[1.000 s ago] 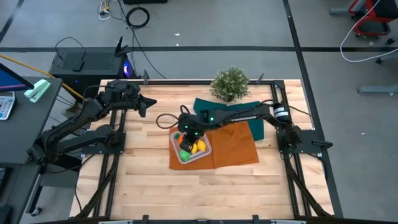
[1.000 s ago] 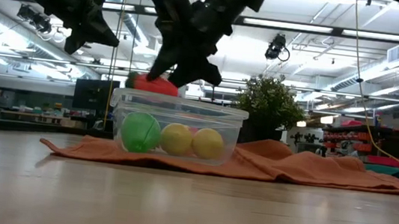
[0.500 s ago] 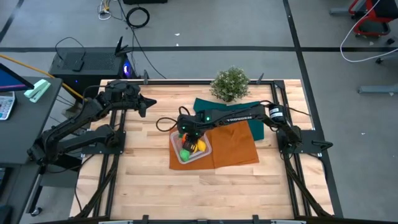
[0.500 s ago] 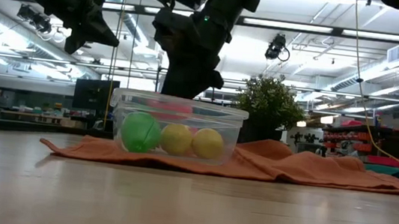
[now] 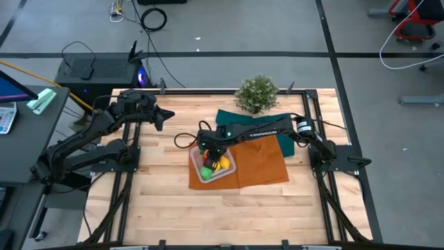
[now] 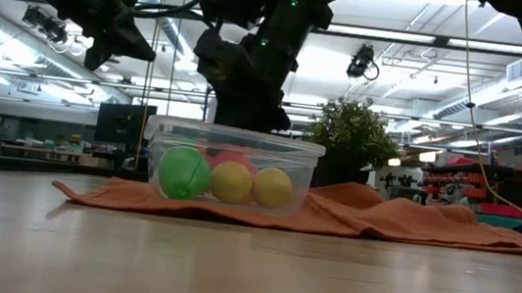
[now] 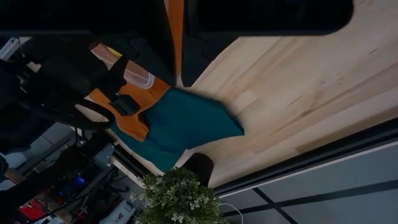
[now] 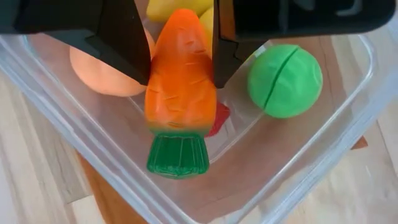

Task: Pick and placing Produce into tupperware
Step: Put the orange carrot into the transparent bin, then return to Home Position

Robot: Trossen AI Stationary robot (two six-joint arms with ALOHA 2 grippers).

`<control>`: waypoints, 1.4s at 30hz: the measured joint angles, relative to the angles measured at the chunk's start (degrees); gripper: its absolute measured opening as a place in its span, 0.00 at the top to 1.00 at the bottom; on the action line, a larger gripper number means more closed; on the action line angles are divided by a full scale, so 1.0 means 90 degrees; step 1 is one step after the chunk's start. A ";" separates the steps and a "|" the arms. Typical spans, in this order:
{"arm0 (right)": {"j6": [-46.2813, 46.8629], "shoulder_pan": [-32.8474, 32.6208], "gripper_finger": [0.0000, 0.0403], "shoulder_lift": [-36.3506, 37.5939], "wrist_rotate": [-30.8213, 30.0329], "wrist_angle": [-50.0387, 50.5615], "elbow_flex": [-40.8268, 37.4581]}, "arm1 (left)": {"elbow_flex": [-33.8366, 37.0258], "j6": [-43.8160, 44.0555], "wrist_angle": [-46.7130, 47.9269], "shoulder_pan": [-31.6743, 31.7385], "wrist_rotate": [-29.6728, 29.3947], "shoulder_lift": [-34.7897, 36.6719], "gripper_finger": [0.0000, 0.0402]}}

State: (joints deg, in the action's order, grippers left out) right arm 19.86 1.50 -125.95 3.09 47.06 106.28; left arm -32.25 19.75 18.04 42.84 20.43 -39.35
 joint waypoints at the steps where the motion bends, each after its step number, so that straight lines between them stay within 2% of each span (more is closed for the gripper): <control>1: 0.0000 0.0000 0.76 0.0000 0.0000 0.0005 0.0000 | 0.0000 0.0000 -0.0003 -0.0001 0.0001 0.0002 0.93; 6: -0.0002 0.0000 0.73 0.0000 0.0026 0.0003 0.0000 | 0.0000 0.0000 -0.0003 0.0001 0.0000 0.0002 0.94; 18: 0.0004 -0.0012 0.53 -0.0001 0.0036 0.0011 0.0000 | 0.0000 0.0000 0.0000 -0.0002 -0.0001 0.0002 0.92; 26: 0.0071 -0.0005 0.50 0.0317 0.0025 0.0260 0.0012 | -0.0002 0.0000 0.0008 0.0001 0.0000 0.0000 0.94; 30: 0.0020 -0.0004 0.52 0.0651 0.0026 0.0550 0.0012 | -0.0007 0.0000 0.0033 -0.0002 0.0002 0.0002 0.93; 35: -0.0706 -0.0064 0.60 0.1266 0.0031 0.0658 -0.0002 | -0.0007 0.0002 0.0032 0.0001 0.0000 0.0001 0.92; 38: -0.0895 -0.0073 0.70 0.1626 0.0050 0.0776 -0.0002 | -0.0007 0.0002 0.0025 -0.0001 0.0002 0.0000 0.91; 42: -0.0991 -0.0009 0.89 0.2091 0.0046 0.0999 -0.0002 | -0.0007 0.0005 0.0022 0.0001 0.0002 0.0002 0.92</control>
State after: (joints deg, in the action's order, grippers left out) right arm 10.94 1.41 -107.14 3.51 56.06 106.26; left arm -32.32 19.79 18.24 42.85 20.45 -39.33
